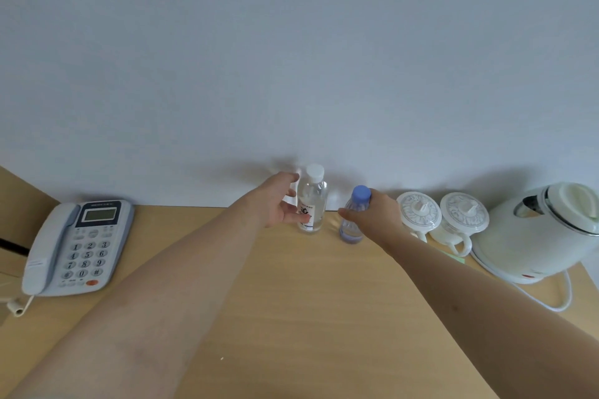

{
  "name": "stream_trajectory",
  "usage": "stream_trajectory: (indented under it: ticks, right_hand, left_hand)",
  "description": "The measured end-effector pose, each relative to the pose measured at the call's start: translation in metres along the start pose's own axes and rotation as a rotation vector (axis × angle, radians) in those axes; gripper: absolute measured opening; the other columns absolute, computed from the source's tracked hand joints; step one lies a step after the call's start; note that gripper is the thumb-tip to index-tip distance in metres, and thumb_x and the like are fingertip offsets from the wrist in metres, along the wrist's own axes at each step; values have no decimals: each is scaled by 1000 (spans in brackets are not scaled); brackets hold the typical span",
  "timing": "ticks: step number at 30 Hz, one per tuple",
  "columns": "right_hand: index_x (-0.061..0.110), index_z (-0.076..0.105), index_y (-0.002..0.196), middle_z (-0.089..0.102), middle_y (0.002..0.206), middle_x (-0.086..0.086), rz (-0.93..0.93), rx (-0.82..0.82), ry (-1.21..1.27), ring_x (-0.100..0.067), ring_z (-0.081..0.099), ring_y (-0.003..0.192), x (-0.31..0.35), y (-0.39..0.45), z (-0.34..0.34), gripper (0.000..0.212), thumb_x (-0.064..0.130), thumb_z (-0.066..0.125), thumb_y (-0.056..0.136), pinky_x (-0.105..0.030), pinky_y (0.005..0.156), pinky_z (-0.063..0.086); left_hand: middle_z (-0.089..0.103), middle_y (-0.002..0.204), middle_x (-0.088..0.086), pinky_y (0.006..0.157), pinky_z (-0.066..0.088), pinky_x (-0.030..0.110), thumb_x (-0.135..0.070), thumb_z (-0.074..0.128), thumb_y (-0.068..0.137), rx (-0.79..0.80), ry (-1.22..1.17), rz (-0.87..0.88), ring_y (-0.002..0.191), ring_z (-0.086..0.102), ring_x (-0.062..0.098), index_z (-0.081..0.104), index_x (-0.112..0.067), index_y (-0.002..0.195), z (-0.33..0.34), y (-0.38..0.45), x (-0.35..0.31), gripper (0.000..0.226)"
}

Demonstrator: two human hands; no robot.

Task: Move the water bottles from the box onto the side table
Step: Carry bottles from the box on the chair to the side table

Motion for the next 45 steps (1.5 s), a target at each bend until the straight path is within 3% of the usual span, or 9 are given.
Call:
stream_trajectory:
  ticks: [4,8,13,20,27,30,34,38,45]
  right_hand:
    - [15,61,101,66,93,-1,15,11,10,-23,63,90,3,-1,0,37,32,82,76,-41,81,54]
    - [12,61,106,66,98,-4,26,15,-16,-24,63,94,7,-1,0,40,33,81,77,-43,85,54]
    - [10,59,107,65,99,-5,51,39,-43,-26,61,97,6,-1,2,42,35,78,79,-45,87,53]
    - [6,55,113,61,104,-8,17,-28,15,-27,60,96,8,-3,-5,50,26,82,76,-44,83,53]
    - [9,60,116,64,110,-6,-57,15,96,-27,62,102,17,6,0,45,11,80,75,-43,88,52]
    - [15,59,118,61,105,4,-104,26,59,-22,60,106,24,8,2,47,8,74,75,-30,81,46]
    - [17,62,111,62,98,-4,-140,2,-104,-23,58,95,30,10,0,49,38,84,72,-35,78,47]
    - [16,65,108,65,93,1,-171,-8,-58,-22,61,92,34,16,-6,34,17,78,76,-22,64,41]
    - [13,60,105,64,94,-3,-145,-23,-81,-25,59,90,35,18,-2,48,28,87,68,-41,79,52]
  left_hand:
    - [63,112,18,66,61,45,-35,52,93,-122,192,104,86,71,42,60,-10,114,-10,-3,-4,34]
    - [71,108,7,76,62,41,-10,51,90,-316,406,463,95,71,32,72,-15,96,-20,-9,-23,23]
    - [65,115,-3,92,55,36,-4,68,81,-100,813,659,108,62,24,63,-25,123,-9,-12,-28,47]
    - [61,98,-23,73,42,13,-17,92,61,-157,758,768,98,57,8,61,-33,105,3,-18,-29,57]
    - [61,108,-9,76,47,20,-15,95,58,-220,665,778,97,57,12,56,-22,108,-4,-19,-25,64]
    - [62,111,-2,85,50,31,-13,95,58,-243,673,803,99,58,18,57,-18,105,-2,-20,-27,61]
    - [61,108,-3,78,46,25,-13,95,57,-242,654,821,96,56,15,55,-19,100,2,-18,-27,59]
    - [61,109,-1,74,44,19,-13,96,56,-243,638,827,97,57,16,56,-17,100,3,-14,-28,60]
    - [62,112,4,81,49,28,-14,97,53,-249,649,811,100,59,20,57,-14,102,5,-9,-30,63]
Point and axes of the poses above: each hand's wrist, its own y-axis towards the middle knuckle, its own z-axis out of the palm, x = y × z, the point moved 6 cm from there along y, towards the middle knuckle
